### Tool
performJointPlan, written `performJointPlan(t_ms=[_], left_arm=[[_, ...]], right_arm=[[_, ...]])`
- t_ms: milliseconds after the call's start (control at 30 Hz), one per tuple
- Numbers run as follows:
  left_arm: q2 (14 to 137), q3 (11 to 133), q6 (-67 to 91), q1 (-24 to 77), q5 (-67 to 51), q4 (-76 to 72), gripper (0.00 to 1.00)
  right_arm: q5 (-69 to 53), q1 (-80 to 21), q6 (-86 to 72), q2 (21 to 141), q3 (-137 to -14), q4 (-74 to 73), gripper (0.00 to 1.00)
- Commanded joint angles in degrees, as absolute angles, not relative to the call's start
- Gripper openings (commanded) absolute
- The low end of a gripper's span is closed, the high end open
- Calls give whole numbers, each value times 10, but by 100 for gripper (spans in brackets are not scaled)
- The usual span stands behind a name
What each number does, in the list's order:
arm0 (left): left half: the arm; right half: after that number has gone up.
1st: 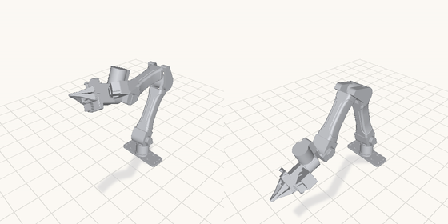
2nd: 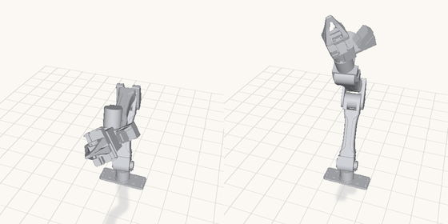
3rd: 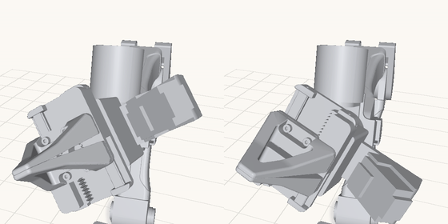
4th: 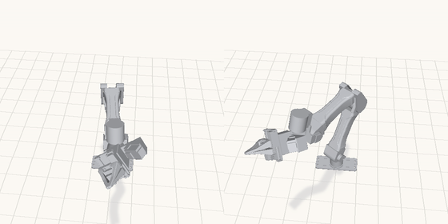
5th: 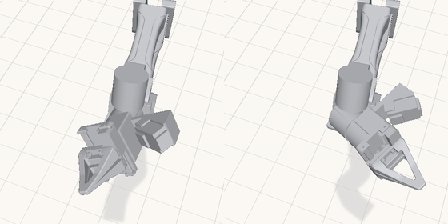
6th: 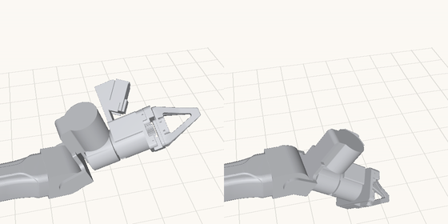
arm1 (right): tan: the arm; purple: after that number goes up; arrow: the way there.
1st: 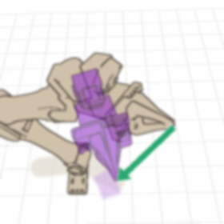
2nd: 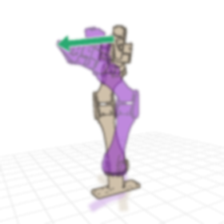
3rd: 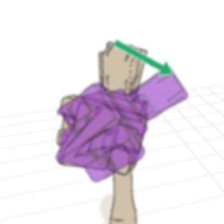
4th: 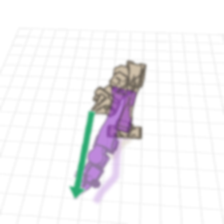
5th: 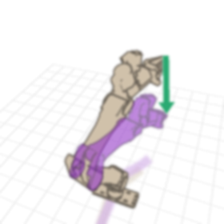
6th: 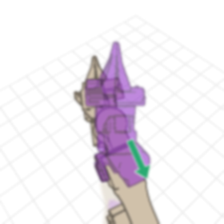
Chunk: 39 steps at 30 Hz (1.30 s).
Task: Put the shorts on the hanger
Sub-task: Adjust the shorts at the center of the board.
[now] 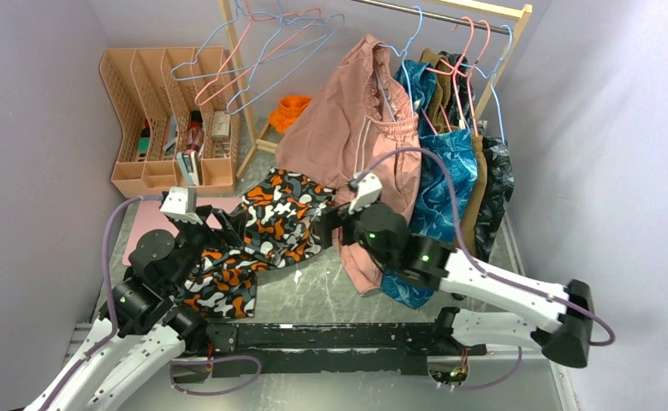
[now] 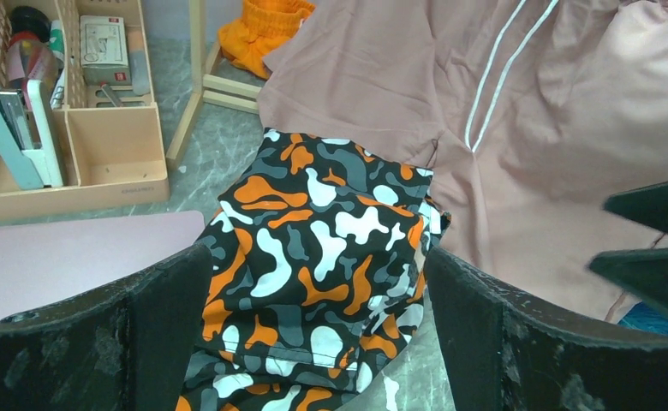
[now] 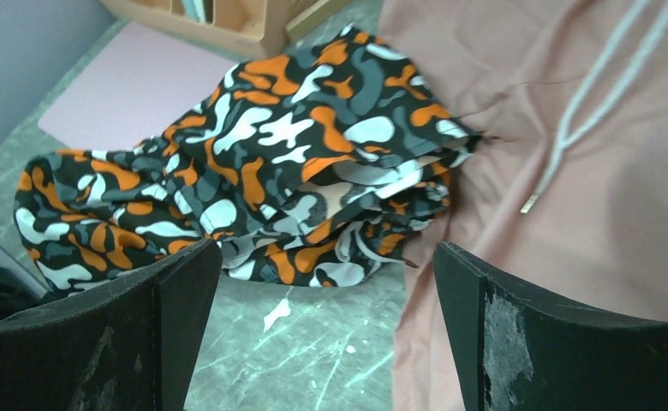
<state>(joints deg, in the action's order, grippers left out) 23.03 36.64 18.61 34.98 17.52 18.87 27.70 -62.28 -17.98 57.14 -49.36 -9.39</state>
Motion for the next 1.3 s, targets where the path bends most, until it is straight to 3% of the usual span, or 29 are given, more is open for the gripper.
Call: performJointPlan(t_ms=[0, 500, 867, 967, 1267], left_arm=[[219, 357, 175, 351, 178, 170, 98], [267, 368, 186, 349, 218, 185, 96], [249, 377, 189, 349, 241, 212, 94], [243, 377, 188, 349, 238, 213, 94], [255, 381, 183, 343, 250, 215, 94]], right_arm=[[207, -630, -193, 660, -511, -39, 99], [177, -629, -239, 918, -629, 29, 95], [255, -626, -294, 967, -642, 10, 89], [236, -627, -301, 969, -631, 28, 79], [181, -604, -266, 986, -674, 5, 27]])
